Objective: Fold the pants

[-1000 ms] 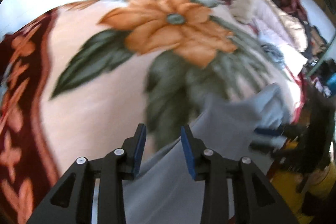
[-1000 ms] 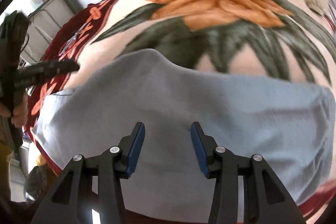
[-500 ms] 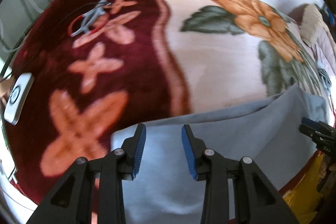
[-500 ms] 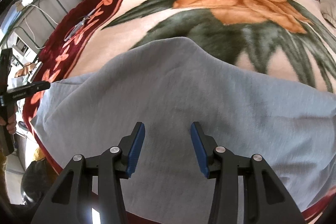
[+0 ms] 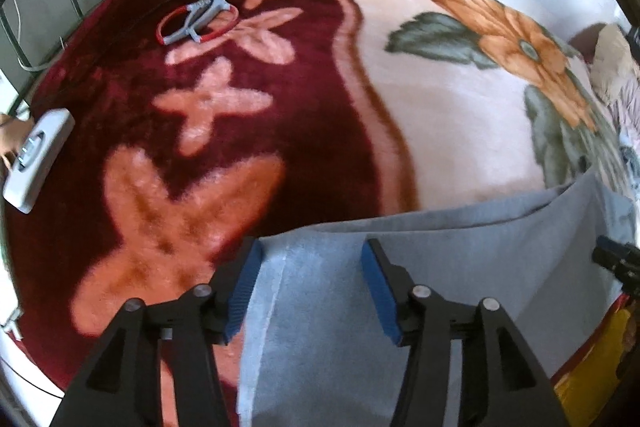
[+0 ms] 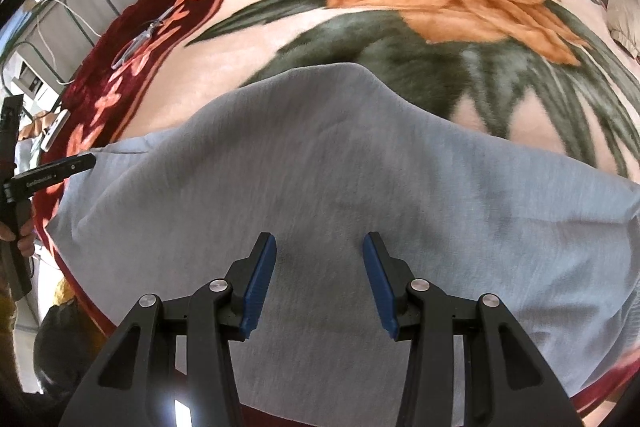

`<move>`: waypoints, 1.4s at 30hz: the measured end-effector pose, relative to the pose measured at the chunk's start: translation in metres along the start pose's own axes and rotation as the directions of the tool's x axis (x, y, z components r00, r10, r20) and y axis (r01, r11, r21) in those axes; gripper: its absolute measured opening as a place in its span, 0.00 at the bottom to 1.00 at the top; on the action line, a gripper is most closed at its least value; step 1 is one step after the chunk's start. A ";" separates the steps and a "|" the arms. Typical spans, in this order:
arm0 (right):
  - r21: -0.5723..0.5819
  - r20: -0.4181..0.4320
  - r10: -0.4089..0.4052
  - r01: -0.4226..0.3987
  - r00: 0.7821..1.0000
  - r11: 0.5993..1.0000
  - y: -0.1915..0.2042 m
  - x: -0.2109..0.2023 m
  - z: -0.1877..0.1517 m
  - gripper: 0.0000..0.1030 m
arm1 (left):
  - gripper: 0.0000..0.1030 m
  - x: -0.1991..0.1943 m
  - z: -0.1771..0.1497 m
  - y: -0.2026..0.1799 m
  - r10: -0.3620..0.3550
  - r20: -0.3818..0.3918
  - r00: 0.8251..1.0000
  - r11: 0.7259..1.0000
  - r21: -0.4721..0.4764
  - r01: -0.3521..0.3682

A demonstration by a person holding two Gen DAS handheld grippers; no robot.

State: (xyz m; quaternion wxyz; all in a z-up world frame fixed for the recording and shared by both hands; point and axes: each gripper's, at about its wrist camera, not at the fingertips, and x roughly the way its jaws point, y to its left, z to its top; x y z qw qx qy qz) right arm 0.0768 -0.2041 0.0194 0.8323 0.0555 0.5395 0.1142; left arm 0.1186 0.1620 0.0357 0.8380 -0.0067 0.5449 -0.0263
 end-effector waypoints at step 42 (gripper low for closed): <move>-0.008 0.001 -0.012 0.012 1.000 1.000 0.002 0.004 -0.003 0.46 | 0.16 -0.023 -0.017 -0.006 0.023 0.150 0.988 1.000 -0.022 -0.020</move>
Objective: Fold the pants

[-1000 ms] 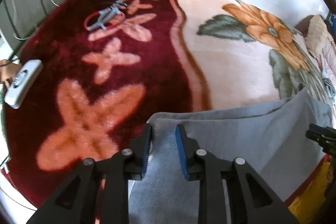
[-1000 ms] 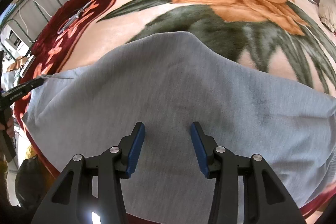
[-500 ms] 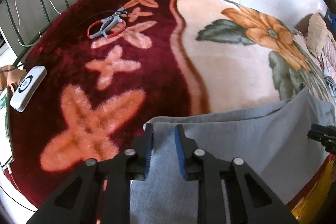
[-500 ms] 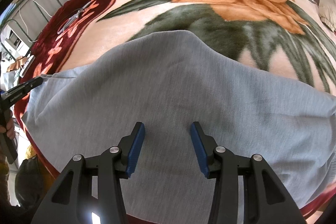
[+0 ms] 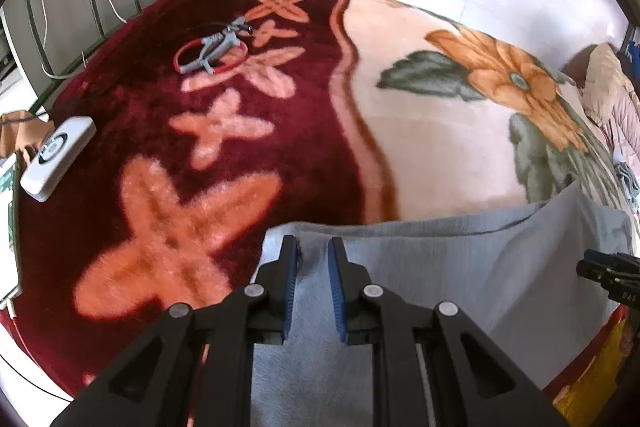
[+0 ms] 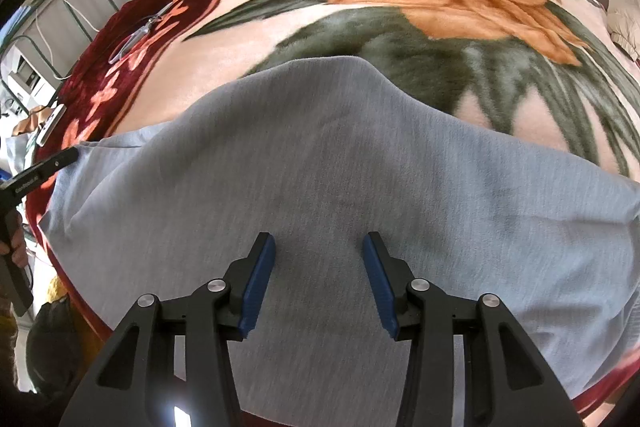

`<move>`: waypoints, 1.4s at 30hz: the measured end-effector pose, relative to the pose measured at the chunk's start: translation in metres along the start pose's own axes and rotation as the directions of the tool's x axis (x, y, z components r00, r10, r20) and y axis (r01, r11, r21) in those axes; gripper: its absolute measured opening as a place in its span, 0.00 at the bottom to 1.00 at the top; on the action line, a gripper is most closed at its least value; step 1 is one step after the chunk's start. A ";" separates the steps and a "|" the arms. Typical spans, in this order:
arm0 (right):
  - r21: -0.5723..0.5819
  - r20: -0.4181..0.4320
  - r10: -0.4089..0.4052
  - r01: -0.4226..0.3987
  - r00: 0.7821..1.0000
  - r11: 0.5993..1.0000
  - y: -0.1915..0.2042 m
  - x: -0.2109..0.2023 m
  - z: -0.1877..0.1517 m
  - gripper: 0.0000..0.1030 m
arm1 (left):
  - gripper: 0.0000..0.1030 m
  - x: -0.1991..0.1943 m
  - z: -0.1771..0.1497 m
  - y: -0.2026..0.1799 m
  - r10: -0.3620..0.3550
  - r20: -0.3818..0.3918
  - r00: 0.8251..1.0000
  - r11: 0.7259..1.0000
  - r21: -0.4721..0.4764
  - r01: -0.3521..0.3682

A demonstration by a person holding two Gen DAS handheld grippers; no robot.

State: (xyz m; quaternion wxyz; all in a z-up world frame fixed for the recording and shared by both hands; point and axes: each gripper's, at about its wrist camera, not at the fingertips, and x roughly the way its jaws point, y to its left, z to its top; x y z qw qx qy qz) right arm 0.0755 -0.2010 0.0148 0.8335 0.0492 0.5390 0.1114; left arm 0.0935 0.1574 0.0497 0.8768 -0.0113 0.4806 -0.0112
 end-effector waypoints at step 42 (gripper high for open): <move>0.079 -0.069 -0.146 0.151 0.987 0.985 -0.057 -0.037 -0.074 0.45 | 0.55 -0.019 -0.066 -0.068 0.004 -0.152 0.988 0.996 0.093 0.010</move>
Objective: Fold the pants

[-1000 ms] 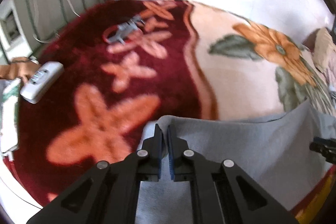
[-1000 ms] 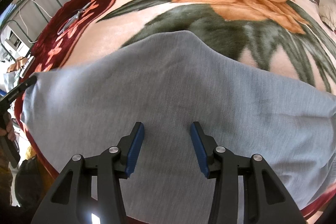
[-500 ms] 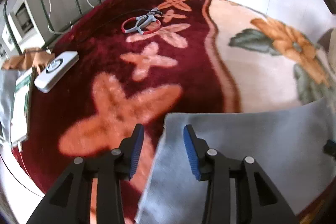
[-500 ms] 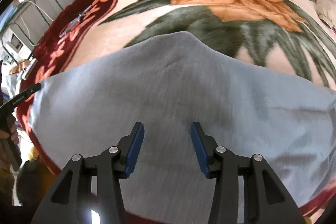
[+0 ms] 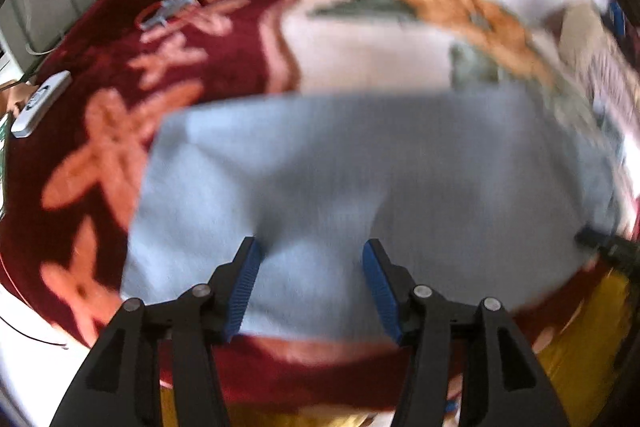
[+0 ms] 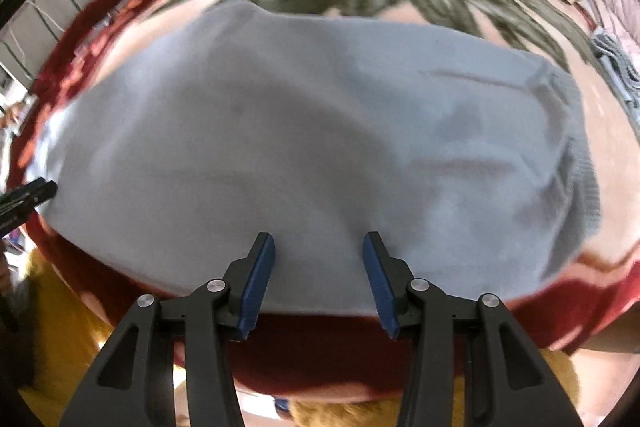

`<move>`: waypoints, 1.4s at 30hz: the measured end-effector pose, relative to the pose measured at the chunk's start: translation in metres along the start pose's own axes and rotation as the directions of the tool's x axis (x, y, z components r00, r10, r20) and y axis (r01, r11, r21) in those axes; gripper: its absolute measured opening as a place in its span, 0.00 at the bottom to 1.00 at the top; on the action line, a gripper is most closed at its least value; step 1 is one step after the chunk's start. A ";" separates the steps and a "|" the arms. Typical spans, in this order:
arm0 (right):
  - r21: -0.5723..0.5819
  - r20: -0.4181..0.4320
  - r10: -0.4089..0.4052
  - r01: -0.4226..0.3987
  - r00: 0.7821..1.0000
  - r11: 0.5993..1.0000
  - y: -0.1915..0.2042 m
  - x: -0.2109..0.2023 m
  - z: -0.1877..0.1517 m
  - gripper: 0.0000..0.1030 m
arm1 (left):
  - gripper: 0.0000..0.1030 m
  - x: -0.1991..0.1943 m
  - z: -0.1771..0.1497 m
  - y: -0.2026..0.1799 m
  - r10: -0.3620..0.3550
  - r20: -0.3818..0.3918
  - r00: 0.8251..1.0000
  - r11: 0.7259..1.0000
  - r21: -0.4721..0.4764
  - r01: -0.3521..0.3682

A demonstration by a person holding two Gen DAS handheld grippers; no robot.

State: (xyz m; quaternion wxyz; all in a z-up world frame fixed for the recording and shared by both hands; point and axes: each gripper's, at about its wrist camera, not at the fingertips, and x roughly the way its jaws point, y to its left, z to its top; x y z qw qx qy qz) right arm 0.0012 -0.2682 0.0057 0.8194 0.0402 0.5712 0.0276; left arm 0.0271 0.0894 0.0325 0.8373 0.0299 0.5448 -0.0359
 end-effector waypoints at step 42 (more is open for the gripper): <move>-0.012 -0.053 0.045 -0.046 0.998 0.999 0.096 0.034 0.007 0.91 | 0.69 -0.008 -0.015 0.133 -0.162 0.029 0.986 0.935 -0.314 0.163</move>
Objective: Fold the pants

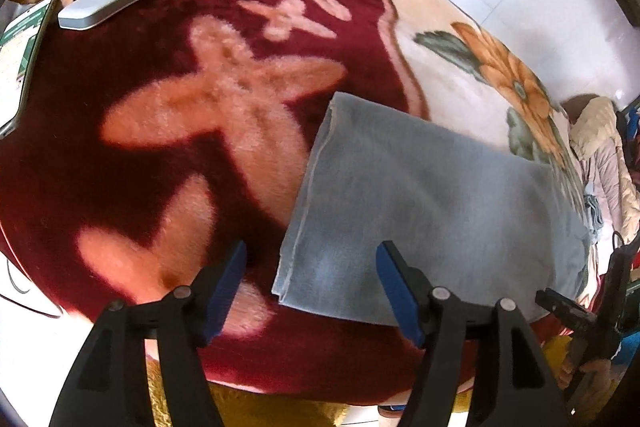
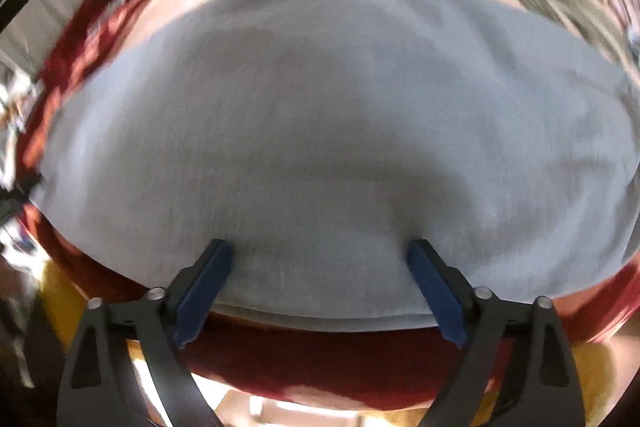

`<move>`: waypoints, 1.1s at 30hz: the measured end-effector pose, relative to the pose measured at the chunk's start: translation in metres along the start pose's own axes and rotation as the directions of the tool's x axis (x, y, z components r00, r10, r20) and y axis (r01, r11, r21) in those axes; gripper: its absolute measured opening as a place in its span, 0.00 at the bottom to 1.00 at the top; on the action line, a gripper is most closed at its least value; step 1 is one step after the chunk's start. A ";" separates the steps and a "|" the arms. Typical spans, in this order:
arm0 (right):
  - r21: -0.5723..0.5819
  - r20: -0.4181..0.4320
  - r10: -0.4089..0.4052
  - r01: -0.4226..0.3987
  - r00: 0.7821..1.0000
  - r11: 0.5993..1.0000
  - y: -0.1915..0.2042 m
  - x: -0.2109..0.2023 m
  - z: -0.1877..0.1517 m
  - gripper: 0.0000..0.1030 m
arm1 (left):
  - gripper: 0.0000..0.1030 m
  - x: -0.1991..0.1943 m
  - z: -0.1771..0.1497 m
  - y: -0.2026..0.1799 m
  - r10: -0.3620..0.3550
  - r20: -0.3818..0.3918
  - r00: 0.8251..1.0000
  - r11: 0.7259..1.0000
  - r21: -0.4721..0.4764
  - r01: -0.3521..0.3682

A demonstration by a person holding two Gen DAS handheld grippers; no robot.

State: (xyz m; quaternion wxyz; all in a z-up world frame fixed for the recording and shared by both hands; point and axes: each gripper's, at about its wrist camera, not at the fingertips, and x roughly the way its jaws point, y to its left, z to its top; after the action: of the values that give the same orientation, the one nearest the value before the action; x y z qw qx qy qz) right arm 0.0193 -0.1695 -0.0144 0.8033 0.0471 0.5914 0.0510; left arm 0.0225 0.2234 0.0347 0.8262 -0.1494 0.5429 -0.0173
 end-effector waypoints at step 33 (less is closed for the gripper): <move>-0.083 0.253 0.107 -0.089 0.961 0.993 0.000 -0.095 -0.027 0.71 | 0.14 -0.025 -0.003 -0.054 -0.016 0.064 0.998 0.999 0.048 0.013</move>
State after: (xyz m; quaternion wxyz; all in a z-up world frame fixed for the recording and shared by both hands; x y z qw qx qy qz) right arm -0.0349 -0.1817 0.0673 0.8709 0.0542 0.4770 0.1050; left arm 0.0171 0.1756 0.0701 0.8465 -0.1340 0.5142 -0.0314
